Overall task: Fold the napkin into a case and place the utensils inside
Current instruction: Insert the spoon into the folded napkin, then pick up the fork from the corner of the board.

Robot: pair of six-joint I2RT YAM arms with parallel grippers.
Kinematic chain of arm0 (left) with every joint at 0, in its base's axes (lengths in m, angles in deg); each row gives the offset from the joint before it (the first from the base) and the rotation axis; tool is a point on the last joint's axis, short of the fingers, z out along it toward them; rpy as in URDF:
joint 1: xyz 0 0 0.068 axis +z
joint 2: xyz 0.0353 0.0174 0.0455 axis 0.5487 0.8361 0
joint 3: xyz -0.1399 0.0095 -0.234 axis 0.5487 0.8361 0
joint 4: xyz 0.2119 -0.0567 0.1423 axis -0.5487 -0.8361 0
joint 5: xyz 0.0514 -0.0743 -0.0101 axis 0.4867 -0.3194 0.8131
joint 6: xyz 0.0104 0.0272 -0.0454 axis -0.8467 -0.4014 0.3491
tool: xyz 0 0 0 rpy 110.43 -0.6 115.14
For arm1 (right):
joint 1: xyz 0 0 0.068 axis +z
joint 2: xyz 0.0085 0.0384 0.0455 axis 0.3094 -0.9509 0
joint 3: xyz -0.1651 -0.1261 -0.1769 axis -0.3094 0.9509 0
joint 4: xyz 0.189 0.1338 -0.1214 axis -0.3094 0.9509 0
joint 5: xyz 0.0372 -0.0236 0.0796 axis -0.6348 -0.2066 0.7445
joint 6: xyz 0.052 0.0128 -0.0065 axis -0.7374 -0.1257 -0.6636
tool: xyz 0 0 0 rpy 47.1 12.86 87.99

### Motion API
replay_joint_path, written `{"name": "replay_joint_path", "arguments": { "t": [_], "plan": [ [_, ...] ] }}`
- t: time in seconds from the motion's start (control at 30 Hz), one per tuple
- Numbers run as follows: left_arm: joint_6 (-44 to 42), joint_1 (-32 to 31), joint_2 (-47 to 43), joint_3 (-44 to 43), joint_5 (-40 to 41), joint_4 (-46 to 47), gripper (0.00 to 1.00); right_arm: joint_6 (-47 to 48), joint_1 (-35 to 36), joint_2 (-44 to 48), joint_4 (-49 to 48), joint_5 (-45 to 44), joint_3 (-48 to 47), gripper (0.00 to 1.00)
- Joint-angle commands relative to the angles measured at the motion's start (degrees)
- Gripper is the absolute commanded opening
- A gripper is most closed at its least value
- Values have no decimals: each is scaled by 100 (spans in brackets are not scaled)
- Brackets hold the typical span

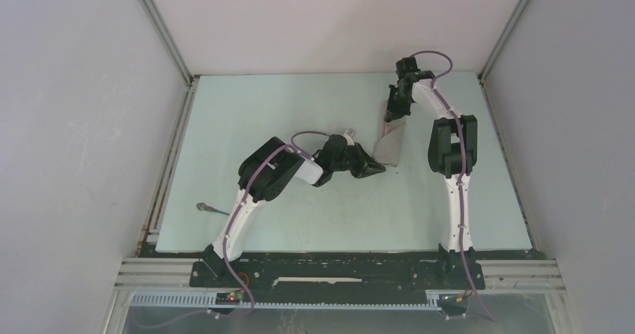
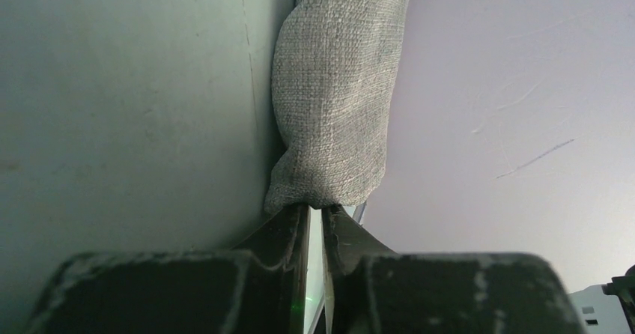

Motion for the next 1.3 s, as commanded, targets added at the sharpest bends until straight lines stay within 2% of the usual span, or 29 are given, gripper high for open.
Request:
{"name": "replay_joint_path", "arguments": {
  "t": [0.0,0.2,0.37,0.43,0.53,0.67,0.7,0.77,0.8,0.9,1.0,1.07,1.1,1.13,1.17,1.2,1.27],
  "plan": [
    [-202,48,-89,-188,95,-15,12,-18,10,-153,103,-94,-222,3],
    [-256,54,-103,-219,94,-92,11,3,-5,-235,102,-148,-293,13],
    [-472,49,-302,-103,159,-242,14,43,40,-228,385,-315,-657,33],
    [-629,55,-536,83,233,-395,20,79,74,-122,619,-411,-932,40],
    [-849,60,-1024,520,243,-726,39,81,97,219,1028,-482,-1228,46],
    [-1065,66,-2186,1833,163,-994,49,126,187,1418,968,-558,-635,52],
    [-1260,62,-2622,2158,228,-1272,50,155,252,1762,821,-554,-333,54],
    [-1941,59,-3817,2702,659,-2488,54,242,440,2446,436,-448,612,56],
    [-2257,72,-4339,2893,1014,-3583,56,270,553,2789,216,-336,1068,56],
    [-2479,367,-5712,3420,2029,-5853,57,170,884,3762,-807,147,2555,57],
    [-2171,1148,-6950,3757,2798,-7931,61,52,1359,4370,-1465,279,3620,57],
    [-1801,1847,-7846,3984,3266,-8985,63,10,1665,4680,-1729,275,4084,56],
    [-1544,2419,-8348,4077,3500,-9461,64,-15,1820,4769,-1849,291,4260,56],
    [-1281,2800,-8819,4149,3681,-9819,67,-32,1953,4825,-1924,312,4387,56],
    [-1022,3101,-9243,4204,3831,-10066,85,-41,2066,4847,-1945,326,4453,56],
    [-863,3412,-9607,4270,3969,-10207,98,-45,2175,4850,-1952,329,4491,56],
    [-827,4120,-10085,4426,4027,-10181,100,-10,2354,4828,-1938,304,4544,55]
  ]
}}
